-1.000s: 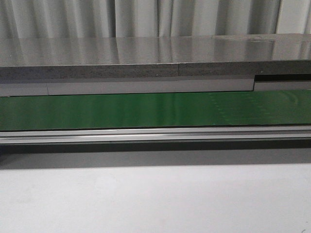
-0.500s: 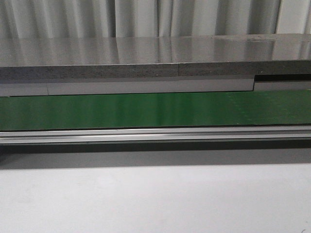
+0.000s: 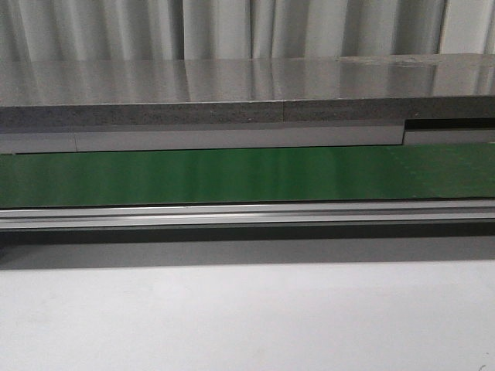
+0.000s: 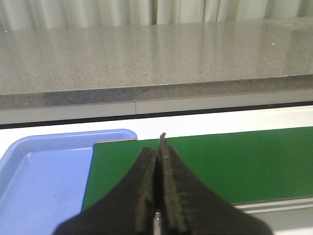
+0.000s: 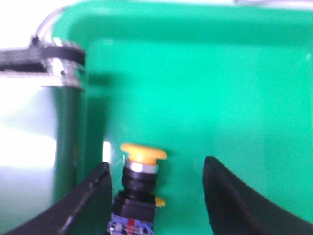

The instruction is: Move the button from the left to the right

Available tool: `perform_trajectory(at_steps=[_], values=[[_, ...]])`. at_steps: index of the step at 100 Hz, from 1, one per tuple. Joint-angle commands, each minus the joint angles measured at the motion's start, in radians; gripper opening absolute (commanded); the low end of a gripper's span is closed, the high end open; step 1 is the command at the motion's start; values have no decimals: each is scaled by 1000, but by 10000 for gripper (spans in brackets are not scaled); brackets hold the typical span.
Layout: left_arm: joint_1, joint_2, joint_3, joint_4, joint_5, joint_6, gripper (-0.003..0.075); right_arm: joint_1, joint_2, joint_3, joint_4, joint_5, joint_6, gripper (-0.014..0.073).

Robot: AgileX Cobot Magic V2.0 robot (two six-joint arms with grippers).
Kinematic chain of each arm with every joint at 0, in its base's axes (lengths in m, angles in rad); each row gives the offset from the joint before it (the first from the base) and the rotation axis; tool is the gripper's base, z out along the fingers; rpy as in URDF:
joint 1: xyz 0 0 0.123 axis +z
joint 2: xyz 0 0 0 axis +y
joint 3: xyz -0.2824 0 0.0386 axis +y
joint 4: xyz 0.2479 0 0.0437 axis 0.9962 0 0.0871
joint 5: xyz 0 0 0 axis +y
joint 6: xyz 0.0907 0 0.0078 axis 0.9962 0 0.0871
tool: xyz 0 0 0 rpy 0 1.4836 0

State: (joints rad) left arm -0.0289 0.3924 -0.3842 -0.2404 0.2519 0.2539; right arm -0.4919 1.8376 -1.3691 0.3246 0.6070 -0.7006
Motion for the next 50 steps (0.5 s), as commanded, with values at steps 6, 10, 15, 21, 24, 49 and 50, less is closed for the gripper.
perform_trajectory(at_steps=[6,10,15,21,24,49,50], values=[[-4,5,-30,-12,-80,-4,-20,45,-103,-35,66,-66,-6,428],[-4,5,-30,-12,-80,-4,-20,61,-119,-35,87,-74,-6,428],[-4,5,-30,-12,-80,-4,-20,81,-138,-35,114,-78,-6,428],[-4,5,-30,-12,-80,-4,-20,108,-162,-35,147,-79,-6,428],[-4,5,-30,-12,-80,-4,-20,121,-172,-35,157,-79,-6,428],[-4,5,-30,-12,-80,-4,-20,231,-262,-7,212,-85,-6,426],[-4,5,-30,-12,-80,-4,-20,233,-266,-3,214,-86,-6,426]])
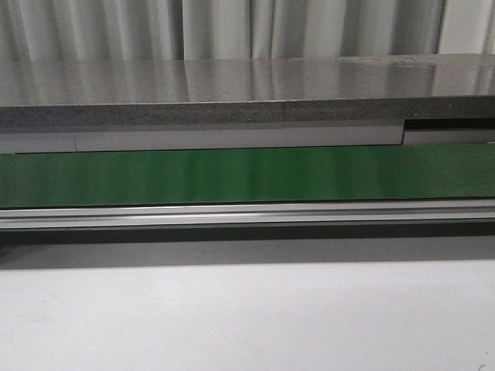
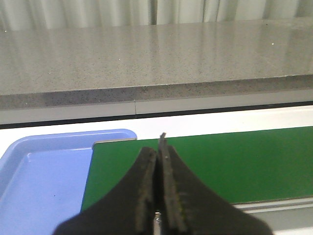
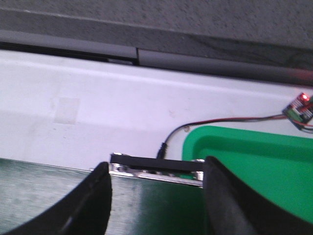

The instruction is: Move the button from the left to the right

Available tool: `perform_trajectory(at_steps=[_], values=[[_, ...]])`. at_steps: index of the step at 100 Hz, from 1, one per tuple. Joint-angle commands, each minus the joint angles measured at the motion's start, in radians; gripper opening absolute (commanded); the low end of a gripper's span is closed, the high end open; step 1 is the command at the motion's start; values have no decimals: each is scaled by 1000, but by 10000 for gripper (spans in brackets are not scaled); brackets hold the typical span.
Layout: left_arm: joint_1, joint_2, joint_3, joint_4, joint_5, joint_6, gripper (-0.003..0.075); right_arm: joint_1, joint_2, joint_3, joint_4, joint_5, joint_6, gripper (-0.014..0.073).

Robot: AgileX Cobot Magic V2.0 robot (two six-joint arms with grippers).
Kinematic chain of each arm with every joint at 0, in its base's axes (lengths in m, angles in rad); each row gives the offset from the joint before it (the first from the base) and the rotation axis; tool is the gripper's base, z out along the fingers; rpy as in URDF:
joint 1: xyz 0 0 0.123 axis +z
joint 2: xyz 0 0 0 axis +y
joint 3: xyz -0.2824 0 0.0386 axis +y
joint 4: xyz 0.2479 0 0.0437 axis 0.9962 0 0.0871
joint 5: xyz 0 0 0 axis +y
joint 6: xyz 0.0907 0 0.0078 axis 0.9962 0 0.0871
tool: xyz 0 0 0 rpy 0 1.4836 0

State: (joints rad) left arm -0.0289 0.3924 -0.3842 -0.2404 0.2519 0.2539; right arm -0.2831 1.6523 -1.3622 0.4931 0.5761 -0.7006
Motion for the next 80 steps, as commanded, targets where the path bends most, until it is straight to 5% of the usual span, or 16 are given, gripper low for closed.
perform_trajectory(at_steps=[1,38,80], values=[[-4,5,-30,-12,-80,-4,-20,30,-84,-8,49,-55,-6,426],[-4,5,-30,-12,-80,-4,-20,157,-310,268,59,-203,-6,426],[-4,5,-30,-12,-80,-4,-20,171,-667,588,73,-244,-6,426]])
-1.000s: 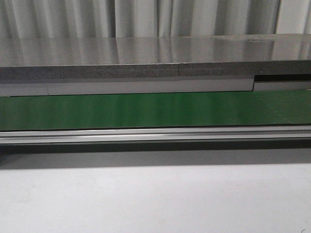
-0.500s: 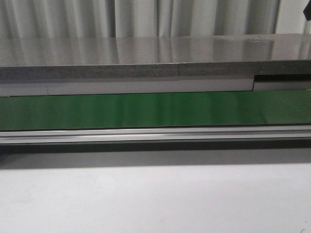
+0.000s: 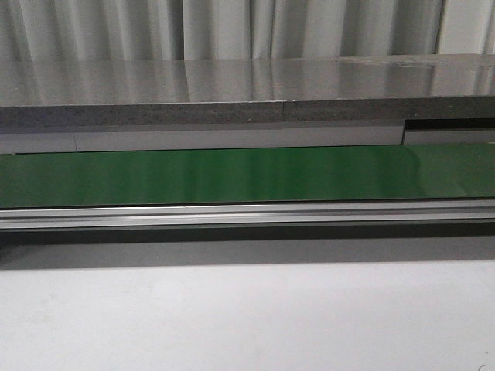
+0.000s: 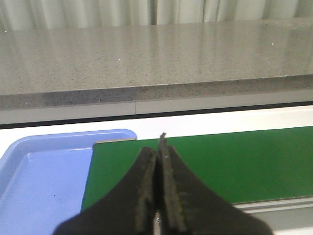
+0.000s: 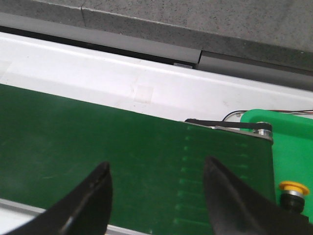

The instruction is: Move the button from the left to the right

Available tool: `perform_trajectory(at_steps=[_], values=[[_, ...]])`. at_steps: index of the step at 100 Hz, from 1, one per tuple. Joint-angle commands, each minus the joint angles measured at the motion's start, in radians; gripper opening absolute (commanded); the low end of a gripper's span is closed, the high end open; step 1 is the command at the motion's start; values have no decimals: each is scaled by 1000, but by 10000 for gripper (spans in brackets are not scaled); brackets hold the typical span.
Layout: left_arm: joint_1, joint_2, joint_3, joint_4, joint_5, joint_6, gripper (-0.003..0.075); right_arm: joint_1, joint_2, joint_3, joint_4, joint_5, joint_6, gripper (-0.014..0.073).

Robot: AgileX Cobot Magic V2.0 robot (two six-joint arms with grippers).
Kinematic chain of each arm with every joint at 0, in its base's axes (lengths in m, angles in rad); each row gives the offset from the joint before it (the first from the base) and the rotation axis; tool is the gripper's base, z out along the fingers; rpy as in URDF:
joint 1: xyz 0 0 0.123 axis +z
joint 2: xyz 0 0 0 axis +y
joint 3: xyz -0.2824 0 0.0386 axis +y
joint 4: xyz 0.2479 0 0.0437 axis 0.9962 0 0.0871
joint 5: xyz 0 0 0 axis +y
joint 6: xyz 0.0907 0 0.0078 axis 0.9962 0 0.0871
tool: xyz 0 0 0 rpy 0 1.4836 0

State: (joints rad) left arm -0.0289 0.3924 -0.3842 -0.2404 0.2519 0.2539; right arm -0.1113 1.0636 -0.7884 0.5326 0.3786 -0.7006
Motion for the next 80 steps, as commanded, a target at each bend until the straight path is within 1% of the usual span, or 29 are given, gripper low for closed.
perform_trajectory(at_steps=[1,22,32,39,60,67,80], values=[[-4,5,-30,-12,-80,-4,-20,-1,-90,18,36,-40,-6,426],[-4,5,-30,-12,-80,-4,-20,-1,-258,113,89,19,-6,421],[-4,5,-30,-12,-80,-4,-20,-1,-324,146,92,27,-6,389],[-4,5,-30,-12,-80,-4,-20,-1,-365,161,92,35,-6,349],[-4,5,-30,-12,-80,-4,-20,-1,-435,166,92,83,-6,196],[-4,5,-30,-12,-80,-4,-20,-1,-437,166,92,83,-6,128],[-4,5,-30,-12,-80,-4,-20,-1,-437,166,92,83,-6,-29]])
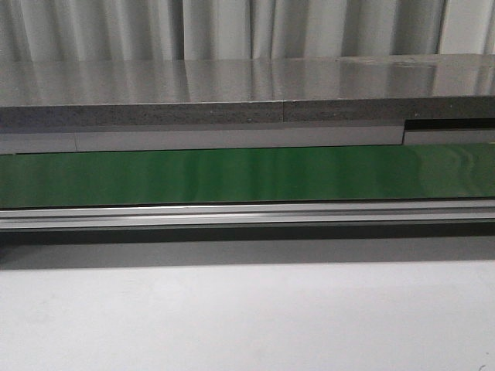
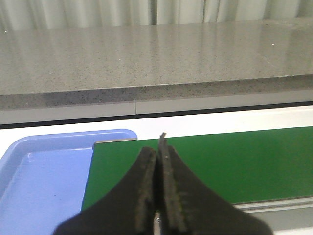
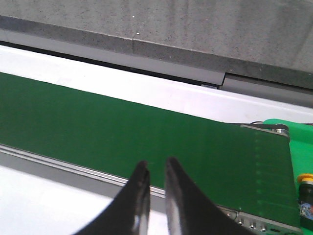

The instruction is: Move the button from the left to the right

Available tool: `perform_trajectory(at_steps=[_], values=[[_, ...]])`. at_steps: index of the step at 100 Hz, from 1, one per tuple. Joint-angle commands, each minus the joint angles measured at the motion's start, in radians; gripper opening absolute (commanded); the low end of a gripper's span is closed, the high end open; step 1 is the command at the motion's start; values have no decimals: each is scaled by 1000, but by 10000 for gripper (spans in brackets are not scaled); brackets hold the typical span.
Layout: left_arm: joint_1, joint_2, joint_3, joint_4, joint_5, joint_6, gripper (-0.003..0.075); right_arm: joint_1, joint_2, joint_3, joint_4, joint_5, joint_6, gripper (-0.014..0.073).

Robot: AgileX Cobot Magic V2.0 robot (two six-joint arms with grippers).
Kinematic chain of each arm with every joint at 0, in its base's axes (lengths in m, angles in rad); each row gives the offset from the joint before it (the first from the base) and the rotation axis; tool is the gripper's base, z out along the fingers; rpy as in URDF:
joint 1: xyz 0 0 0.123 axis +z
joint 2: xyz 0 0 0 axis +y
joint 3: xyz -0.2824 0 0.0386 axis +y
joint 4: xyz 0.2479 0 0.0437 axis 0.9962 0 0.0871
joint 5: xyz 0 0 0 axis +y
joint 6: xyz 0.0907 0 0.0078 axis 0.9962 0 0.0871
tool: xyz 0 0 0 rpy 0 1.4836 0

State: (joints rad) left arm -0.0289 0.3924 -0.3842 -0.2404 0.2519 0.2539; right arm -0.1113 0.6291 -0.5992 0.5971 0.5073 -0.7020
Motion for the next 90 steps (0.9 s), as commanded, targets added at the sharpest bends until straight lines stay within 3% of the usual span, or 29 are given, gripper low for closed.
perform_trajectory(at_steps=[1,4,90], values=[[-4,5,-30,-12,-80,-4,-20,-1,-3,-23,28,-46,-5,-38],[-4,5,-30,-12,-80,-4,-20,-1,-3,-23,28,-47,-5,-75],[-4,5,-30,-12,-80,-4,-20,-1,-3,-23,38,-51,-5,-68]])
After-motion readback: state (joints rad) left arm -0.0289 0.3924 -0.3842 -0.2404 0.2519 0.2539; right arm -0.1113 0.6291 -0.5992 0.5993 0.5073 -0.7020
